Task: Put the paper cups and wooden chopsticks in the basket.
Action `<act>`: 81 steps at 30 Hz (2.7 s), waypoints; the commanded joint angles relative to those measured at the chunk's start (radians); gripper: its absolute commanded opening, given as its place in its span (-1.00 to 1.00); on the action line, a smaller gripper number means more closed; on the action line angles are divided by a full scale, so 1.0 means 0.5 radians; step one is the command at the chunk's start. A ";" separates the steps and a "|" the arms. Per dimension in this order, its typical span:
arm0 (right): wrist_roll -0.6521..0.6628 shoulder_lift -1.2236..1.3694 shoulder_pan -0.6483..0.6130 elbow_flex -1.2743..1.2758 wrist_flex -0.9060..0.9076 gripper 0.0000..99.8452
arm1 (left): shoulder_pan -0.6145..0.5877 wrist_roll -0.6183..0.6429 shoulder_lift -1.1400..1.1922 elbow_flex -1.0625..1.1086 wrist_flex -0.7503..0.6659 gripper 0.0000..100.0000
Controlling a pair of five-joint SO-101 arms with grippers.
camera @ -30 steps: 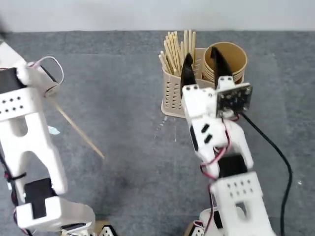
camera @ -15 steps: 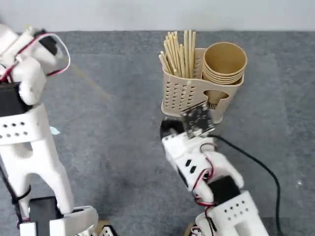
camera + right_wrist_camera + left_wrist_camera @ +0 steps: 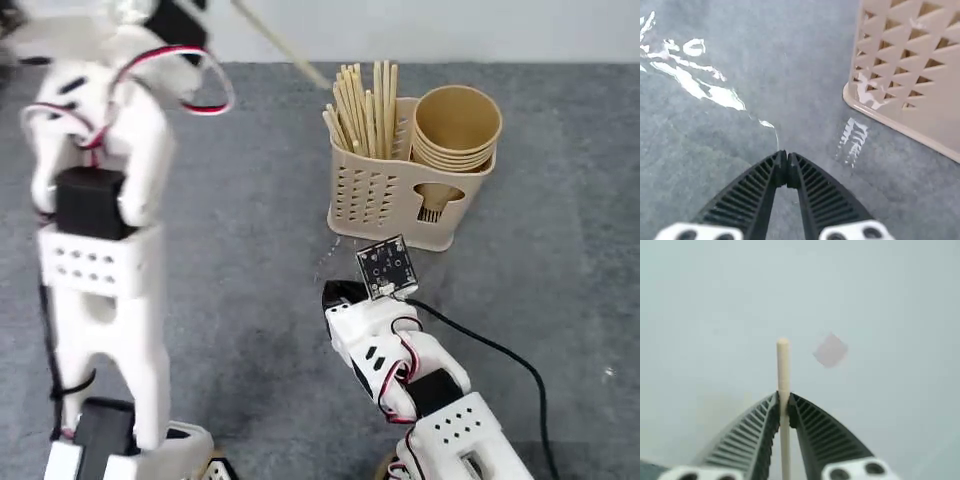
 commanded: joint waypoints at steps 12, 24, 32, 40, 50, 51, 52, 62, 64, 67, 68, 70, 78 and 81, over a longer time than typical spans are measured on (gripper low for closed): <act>0.000 -0.054 -0.005 0.015 -0.057 -0.98 | 0.258 -0.166 0.423 0.054 -0.215 -0.98; 0.003 -0.054 0.002 0.018 -0.057 -0.98 | 0.350 -0.402 0.393 0.026 0.135 -0.55; 0.003 -0.054 0.002 0.018 -0.057 -0.98 | 0.279 -0.402 -0.046 0.026 0.374 -0.55; 0.003 -0.054 0.005 0.018 -0.057 -0.98 | 0.264 -0.405 -0.368 0.029 0.957 -0.97; -0.003 -0.143 0.358 -0.083 -0.035 -0.98 | 0.074 -0.402 -0.721 0.075 1.442 -0.98; 0.003 -0.195 0.431 -0.089 -0.032 -0.98 | 0.040 -0.405 -0.786 0.121 1.442 -0.98; 0.006 -0.253 0.496 -0.092 -0.008 -0.98 | 0.012 -0.405 -0.862 0.183 1.436 -0.98; 0.132 -1.143 0.744 -0.086 0.756 -0.98 | -0.288 -0.589 -1.676 1.324 1.013 -0.98; 0.132 -1.272 0.741 -0.095 0.922 -0.98 | -0.295 -0.654 -1.844 1.564 0.914 -0.98; 0.132 -1.217 0.744 -0.089 1.011 -0.98 | -0.313 -0.681 -2.081 1.898 0.783 -0.98; 0.132 -1.204 0.753 -0.080 1.030 -0.98 | -0.325 -0.681 -2.154 1.996 0.755 -0.98; 0.126 -1.220 0.812 -0.071 1.051 -0.98 | -0.344 -0.681 -2.295 2.193 0.721 -0.98; 0.132 -1.244 0.873 -0.061 1.235 -0.98 | -0.347 -0.687 -2.823 2.843 0.715 -0.98; 0.132 -1.244 0.873 -0.058 1.269 -0.98 | -0.347 -0.687 -3.004 3.067 0.715 -0.98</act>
